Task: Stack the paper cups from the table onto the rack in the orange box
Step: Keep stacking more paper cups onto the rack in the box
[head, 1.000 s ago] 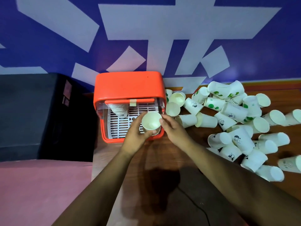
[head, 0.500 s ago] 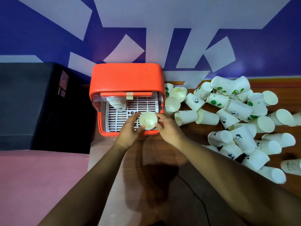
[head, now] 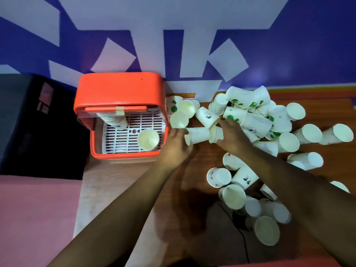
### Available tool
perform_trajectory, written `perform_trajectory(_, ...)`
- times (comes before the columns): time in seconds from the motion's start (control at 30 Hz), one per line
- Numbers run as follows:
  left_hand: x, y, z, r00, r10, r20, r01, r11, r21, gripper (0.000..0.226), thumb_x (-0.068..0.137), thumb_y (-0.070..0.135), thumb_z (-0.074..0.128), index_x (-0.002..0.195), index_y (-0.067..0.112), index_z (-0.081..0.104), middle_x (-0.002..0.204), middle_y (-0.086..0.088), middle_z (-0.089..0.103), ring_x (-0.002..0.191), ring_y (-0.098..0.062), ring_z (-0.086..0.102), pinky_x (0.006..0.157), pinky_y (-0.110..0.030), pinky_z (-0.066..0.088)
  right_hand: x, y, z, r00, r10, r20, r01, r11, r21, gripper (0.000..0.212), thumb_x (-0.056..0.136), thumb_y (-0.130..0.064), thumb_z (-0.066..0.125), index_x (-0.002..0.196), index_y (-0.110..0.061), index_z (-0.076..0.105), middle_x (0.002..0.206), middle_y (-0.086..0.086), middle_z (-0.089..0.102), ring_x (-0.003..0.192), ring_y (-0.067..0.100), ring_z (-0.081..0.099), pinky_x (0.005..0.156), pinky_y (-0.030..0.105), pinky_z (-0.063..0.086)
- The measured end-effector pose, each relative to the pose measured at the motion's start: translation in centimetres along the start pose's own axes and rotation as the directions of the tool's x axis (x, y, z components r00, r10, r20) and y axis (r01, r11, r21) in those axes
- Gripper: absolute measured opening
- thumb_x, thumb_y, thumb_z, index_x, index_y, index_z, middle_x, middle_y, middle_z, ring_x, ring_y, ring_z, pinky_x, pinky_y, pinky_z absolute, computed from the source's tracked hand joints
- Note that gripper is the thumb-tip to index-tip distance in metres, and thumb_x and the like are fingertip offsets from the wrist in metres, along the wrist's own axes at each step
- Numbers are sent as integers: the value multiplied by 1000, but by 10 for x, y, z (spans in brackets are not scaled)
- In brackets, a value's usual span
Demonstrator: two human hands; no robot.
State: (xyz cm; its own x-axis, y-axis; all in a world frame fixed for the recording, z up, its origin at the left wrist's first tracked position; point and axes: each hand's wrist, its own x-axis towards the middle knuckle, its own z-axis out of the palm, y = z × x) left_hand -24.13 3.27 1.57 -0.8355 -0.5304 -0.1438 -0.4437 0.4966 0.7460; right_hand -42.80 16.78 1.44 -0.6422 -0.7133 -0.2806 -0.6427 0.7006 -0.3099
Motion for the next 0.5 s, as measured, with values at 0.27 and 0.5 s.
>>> perform_trajectory(0.27, 42, 1, 60, 982, -185, -33, 188, 969, 164, 71, 85, 19, 74, 149, 15, 43, 146, -20, 27, 137, -38, 33, 116, -41, 31, 18, 36, 20, 995, -69, 66, 76, 991, -109, 62, 79, -20, 74, 133, -9, 45, 127, 14, 53, 119, 32, 50, 98, 40, 42)
perform_trajectory(0.5, 41, -19, 71, 993, -114, -35, 119, 924, 364, 72, 81, 12, 75, 146, 13, 44, 149, -23, 25, 132, -41, 37, 105, -52, 46, 17, 46, 34, 980, -189, 58, 195, 971, -140, 59, 80, -29, 75, 130, -15, 46, 121, 7, 54, 115, 29, 52, 95, 42, 44)
